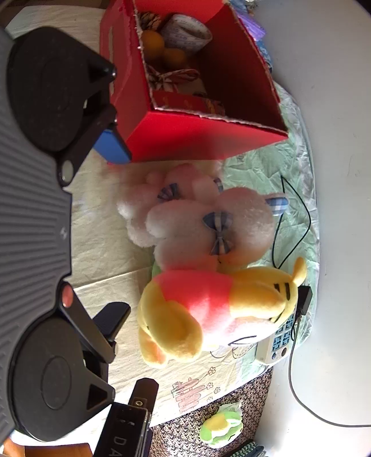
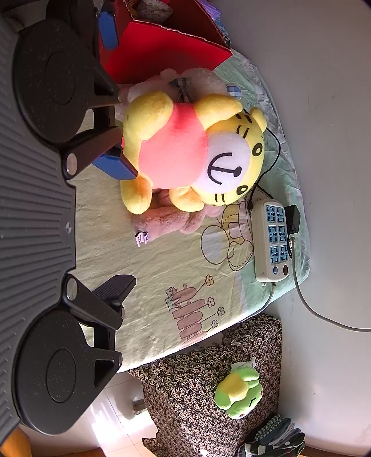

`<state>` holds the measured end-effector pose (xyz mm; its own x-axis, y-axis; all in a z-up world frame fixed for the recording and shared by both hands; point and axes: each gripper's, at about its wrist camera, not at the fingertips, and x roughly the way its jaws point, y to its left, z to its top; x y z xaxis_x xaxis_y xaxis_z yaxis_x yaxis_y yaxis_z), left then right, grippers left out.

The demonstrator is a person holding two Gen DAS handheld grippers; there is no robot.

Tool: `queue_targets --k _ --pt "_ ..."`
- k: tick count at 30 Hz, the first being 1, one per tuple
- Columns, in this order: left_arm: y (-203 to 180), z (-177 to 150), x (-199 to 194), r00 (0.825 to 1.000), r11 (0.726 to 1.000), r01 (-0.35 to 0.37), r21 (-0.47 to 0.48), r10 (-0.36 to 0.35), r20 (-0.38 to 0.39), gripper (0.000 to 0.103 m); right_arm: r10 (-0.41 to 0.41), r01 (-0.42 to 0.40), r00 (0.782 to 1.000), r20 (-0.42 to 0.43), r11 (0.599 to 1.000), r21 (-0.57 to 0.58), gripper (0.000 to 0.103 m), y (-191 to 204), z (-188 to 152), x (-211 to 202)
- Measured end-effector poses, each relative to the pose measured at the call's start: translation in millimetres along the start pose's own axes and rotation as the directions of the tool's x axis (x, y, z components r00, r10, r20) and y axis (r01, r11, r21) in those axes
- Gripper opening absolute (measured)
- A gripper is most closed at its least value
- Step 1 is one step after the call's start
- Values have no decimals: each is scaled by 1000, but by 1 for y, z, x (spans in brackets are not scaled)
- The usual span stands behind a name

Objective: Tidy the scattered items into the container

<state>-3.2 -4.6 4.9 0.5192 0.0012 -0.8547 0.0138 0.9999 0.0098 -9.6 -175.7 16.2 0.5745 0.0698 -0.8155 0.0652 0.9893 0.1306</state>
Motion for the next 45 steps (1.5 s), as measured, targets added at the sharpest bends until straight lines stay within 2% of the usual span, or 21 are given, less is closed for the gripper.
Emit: queue_targets --k 4,9,20,45 --pt "5 -2 0 1000 1000 -6 -15 6 9 103 -1 1 1000 -2 1000 1 76 0 0 0" --pt "6 -4 -3 998 999 -48 -20 48 28 103 -16 16 1000 -4 1000 5 76 0 -2 0" --pt "8 -6 -6 997 998 -61 -28 62 35 103 -20 20 1000 -11 1000 -3 76 3 -5 -1" --pt "3 -5 -1 999 999 -49 -9 49 4 103 3 -3 999 -33 1000 4 76 0 -5 7"
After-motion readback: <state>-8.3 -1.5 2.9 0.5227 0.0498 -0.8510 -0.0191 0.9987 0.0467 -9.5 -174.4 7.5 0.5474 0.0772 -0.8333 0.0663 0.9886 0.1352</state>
